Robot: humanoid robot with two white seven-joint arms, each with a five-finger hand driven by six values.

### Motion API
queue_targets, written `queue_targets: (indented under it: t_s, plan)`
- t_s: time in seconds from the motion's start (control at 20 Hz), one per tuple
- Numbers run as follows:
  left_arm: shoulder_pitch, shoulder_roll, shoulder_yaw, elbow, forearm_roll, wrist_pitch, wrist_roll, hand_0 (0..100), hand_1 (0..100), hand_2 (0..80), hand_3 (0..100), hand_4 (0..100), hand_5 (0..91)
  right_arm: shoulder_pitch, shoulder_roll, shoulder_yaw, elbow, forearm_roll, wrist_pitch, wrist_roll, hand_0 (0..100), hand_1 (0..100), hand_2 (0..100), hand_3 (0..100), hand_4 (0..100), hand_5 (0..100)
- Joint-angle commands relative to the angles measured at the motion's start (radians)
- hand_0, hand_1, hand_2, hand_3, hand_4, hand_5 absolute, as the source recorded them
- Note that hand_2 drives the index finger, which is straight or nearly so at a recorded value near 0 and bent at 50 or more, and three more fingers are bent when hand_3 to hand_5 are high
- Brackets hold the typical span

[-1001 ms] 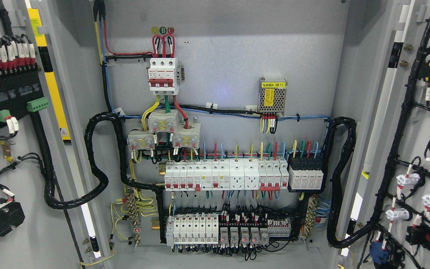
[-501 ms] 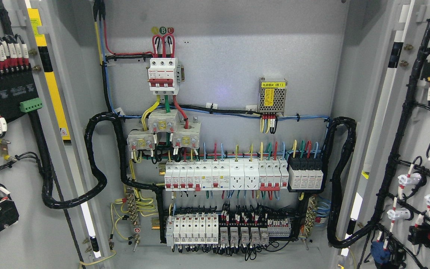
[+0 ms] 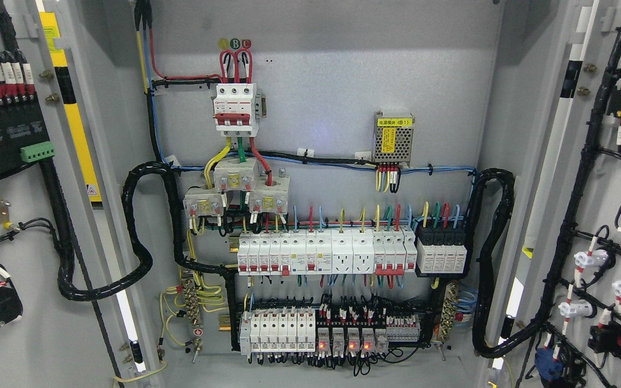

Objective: Open door with both hands

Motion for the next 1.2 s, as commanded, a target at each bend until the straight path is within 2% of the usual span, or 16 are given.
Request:
queue_targets:
  t_s: [0.0,0.2,0.3,0.45,0.7,0.8,1.15]
  plan:
    - [-0.037,0.065,0.003,0.100,0.007,0.011,0.001,12,56,0.0,0,0,0.0,-0.001,-0.067,0.077,-0.003,-0.004,-0.023,0.006,0,50,4,0,0,0]
    - [-0.078,0.066,0.001,0.140,0.007,0.042,0.001,12,56,0.0,0,0,0.0,-0.001,-0.096,0.130,-0.001,-0.004,-0.026,0.006,0,50,4,0,0,0]
    - [-0.083,0.072,0.000,0.144,0.007,0.044,0.001,12,56,0.0,0,0,0.0,-0.003,-0.107,0.171,0.002,0.001,-0.024,0.006,0,50,4,0,0,0]
    - [-0.083,0.082,-0.004,0.146,0.007,0.044,0.001,12,56,0.0,0,0,0.0,-0.001,-0.146,0.255,0.025,0.004,-0.023,0.006,0,50,4,0,0,0]
    - [-0.083,0.082,-0.004,0.152,0.007,0.044,0.001,12,56,0.0,0,0,0.0,-0.001,-0.150,0.380,0.129,0.003,-0.026,0.006,0,50,4,0,0,0]
    - [-0.083,0.083,-0.004,0.154,0.007,0.047,0.001,12,56,0.0,0,0,0.0,-0.001,-0.149,0.400,0.158,0.003,-0.026,0.006,0,50,4,0,0,0]
    - [-0.081,0.080,-0.004,0.140,0.007,0.047,0.001,12,56,0.0,0,0,0.0,0.000,-0.144,0.407,0.223,0.010,-0.026,0.015,0,50,4,0,0,0]
